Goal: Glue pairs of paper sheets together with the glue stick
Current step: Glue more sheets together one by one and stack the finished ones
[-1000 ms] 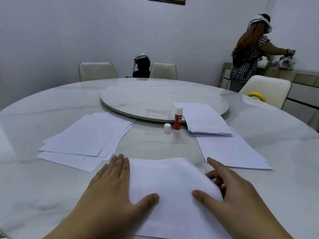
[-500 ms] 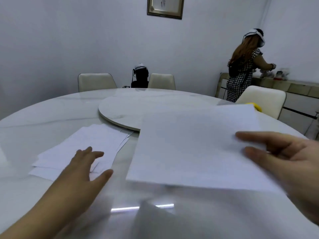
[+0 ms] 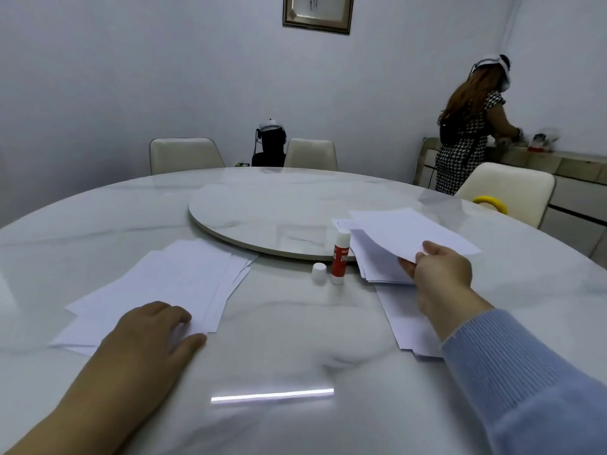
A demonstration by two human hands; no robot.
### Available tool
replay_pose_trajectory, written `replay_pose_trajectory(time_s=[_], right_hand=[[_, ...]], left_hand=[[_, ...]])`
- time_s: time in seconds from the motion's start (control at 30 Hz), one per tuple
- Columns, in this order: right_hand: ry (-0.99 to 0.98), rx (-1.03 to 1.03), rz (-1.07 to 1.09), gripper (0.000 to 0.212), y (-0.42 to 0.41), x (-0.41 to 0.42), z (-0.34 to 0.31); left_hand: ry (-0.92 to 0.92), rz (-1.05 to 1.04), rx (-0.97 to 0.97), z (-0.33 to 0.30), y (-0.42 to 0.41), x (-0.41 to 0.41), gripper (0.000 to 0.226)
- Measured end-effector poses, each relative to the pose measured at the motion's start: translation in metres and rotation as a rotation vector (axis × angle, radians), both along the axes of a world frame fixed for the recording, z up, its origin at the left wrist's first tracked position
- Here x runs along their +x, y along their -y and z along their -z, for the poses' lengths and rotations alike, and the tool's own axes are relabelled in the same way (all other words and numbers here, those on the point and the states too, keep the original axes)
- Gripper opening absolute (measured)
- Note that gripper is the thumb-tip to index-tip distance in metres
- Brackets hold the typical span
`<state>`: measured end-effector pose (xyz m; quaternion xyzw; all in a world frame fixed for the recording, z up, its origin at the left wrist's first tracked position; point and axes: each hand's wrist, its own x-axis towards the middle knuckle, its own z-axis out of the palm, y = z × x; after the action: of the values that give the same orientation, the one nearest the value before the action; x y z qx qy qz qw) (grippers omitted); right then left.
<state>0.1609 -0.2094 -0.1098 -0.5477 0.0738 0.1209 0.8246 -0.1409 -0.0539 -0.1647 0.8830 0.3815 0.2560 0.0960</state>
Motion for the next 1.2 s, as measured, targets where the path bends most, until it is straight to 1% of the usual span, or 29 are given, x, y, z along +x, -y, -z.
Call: replay_pose_trajectory(time_s=[0.07,0.2,0.37,0.47,0.57,0.63,0.7,0.77,0.8,0.87,0.93,0.97,1.03,1.1,1.13,1.17,1.2], right_hand=[[0.009,-0.07,0.003,0.03,-0.007,0.004,0.008],[0.171,-0.289,-0.049,0.026,-0.009,0.007,0.026],[0.257,-0.438,-0.016,0.028,-0.011,0.007,0.037],[0.3,-0.505,0.0,0.031,-0.013,0.009,0.038],[0.322,-0.546,-0.03,0.033,-0.013,0.008,0.039],[0.32,-0.519,-0.052,0.035,-0.01,0.006,0.038],[0.288,-0.457,-0.061,0.036,-0.006,0.004,0.037],[0.299,-0.477,-0.047,0.037,-0.003,0.0,0.033],[0.337,-0.513,-0.034,0.036,-0.003,-0.002,0.031],[0.492,-0.6,-0.034,0.034,-0.005,-0.007,0.026],[0.659,-0.653,-0.141,0.038,-0.012,-0.014,0.021],[0.705,-0.677,-0.222,0.042,-0.018,-0.018,0.018],[0.728,-0.749,-0.361,0.054,-0.029,-0.025,0.012],[0.719,-0.809,-0.425,0.06,-0.039,-0.027,0.011],[0.715,-0.828,-0.44,0.058,-0.044,-0.027,0.011],[0.711,-0.838,-0.449,0.052,-0.048,-0.027,0.012],[0.708,-0.836,-0.448,0.039,-0.051,-0.026,0.014]], left_hand=[[0.026,0.017,0.009,-0.002,0.001,-0.003,0.017],[0.006,0.028,0.046,-0.002,0.003,-0.003,0.025],[-0.041,0.011,0.104,-0.001,0.008,0.002,0.025],[-0.042,-0.028,0.113,0.0,0.01,0.003,0.027],[-0.024,-0.053,0.111,0.0,0.012,0.005,0.026],[0.016,-0.051,0.118,-0.002,0.014,0.005,0.032],[0.034,-0.046,0.114,-0.006,0.018,0.004,0.041],[0.026,-0.055,0.107,-0.01,0.021,0.001,0.042],[0.034,-0.062,0.107,-0.012,0.023,0.0,0.038],[0.089,-0.042,0.15,-0.015,0.026,-0.001,0.03],[0.144,0.032,0.255,-0.02,0.031,0.0,0.026],[0.156,0.073,0.299,-0.021,0.033,0.0,0.027],[0.165,0.135,0.34,-0.022,0.036,0.0,0.031],[0.157,0.179,0.356,-0.022,0.038,0.0,0.035],[0.146,0.207,0.372,-0.022,0.038,0.0,0.037],[0.134,0.247,0.39,-0.021,0.039,0.0,0.038],[0.118,0.291,0.404,-0.021,0.04,0.0,0.037]])
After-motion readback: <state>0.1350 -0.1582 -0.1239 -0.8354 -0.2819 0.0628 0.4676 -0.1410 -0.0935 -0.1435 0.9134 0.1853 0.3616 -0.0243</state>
